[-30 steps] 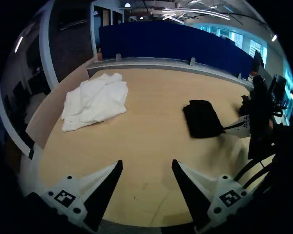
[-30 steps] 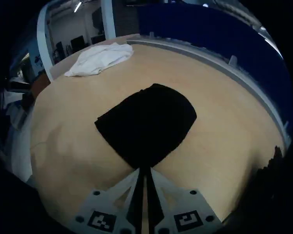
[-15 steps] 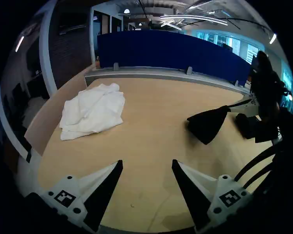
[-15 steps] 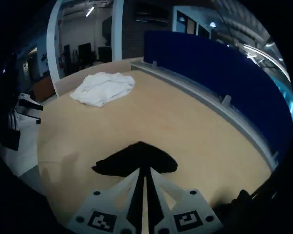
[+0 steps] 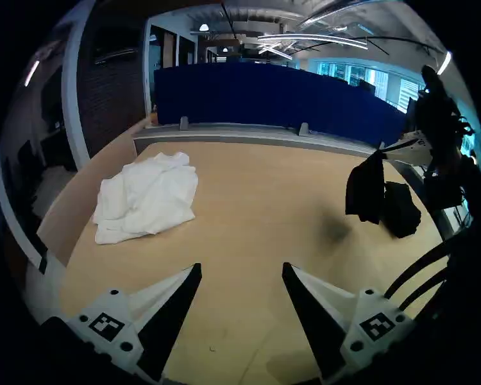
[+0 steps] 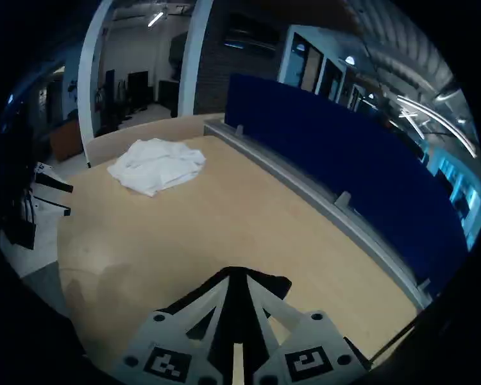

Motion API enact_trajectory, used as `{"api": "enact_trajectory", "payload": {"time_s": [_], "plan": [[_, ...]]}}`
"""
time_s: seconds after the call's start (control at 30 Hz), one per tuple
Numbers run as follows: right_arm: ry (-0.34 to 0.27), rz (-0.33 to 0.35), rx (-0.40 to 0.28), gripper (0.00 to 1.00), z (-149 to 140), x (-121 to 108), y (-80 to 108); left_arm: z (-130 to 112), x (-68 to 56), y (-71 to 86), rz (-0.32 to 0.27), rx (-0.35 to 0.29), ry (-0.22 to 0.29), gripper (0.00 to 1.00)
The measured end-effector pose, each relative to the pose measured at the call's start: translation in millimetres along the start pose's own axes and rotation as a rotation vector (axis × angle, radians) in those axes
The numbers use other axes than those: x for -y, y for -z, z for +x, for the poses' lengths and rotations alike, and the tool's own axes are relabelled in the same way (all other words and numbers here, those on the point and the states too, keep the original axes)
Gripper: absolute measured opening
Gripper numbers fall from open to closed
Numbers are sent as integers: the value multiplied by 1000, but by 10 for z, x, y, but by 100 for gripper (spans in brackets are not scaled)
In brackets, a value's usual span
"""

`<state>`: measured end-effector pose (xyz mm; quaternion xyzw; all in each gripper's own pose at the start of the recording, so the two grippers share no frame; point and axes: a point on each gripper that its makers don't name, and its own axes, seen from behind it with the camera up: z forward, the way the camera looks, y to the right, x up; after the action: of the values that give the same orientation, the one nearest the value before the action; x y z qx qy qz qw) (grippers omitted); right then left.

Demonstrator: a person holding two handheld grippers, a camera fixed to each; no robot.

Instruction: Fold towel

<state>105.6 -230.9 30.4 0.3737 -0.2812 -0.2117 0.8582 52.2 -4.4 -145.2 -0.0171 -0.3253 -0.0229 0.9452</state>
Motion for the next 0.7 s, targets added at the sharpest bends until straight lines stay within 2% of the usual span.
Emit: {"api": "enact_trajectory", "payload": {"time_s": [0.37, 0.7], "plan": [[-53, -38, -31, 4, 62, -339, 245, 35, -74, 28, -15, -7, -15, 93], [-46, -90, -14, 4, -18, -735, 515, 57, -165, 35, -25, -7, -26, 93]]}}
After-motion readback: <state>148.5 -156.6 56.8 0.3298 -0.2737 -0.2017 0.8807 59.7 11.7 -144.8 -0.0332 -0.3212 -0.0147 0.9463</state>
